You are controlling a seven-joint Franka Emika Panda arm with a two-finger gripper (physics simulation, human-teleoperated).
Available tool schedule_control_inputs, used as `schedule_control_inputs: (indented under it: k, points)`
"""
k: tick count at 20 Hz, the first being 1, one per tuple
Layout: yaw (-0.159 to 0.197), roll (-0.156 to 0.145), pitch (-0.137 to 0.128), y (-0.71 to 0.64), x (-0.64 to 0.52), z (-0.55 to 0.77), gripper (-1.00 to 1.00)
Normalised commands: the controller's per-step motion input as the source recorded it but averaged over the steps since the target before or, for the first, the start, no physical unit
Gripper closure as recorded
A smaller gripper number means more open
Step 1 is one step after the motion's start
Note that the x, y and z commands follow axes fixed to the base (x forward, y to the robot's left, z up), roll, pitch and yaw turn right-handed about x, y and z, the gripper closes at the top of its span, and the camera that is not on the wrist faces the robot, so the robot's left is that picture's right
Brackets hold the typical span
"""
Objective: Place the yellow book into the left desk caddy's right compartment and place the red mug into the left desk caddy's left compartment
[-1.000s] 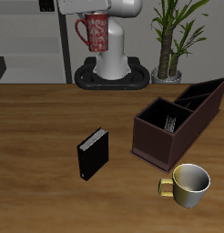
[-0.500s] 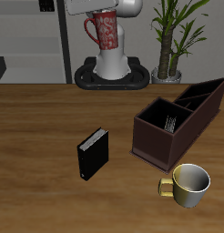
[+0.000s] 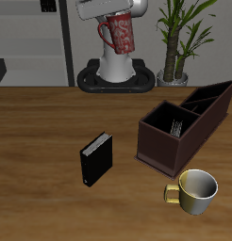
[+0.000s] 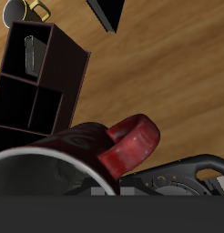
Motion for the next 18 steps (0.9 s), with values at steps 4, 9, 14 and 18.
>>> schedule_control_inputs:
  k: [4,9,14,18]
  points:
    - [-0.002,-0.003,-0.006,0.2,0.19,-0.13,1.0]
    - [-0.024,0.007,0.029,0.21,0.21,-0.22,1.0]
    - [-0.021,0.013,0.033,0.15,0.09,-0.19,1.0]
    - [-0.002,-0.012,-0.001,0.19,-0.04,-0.14,1.0]
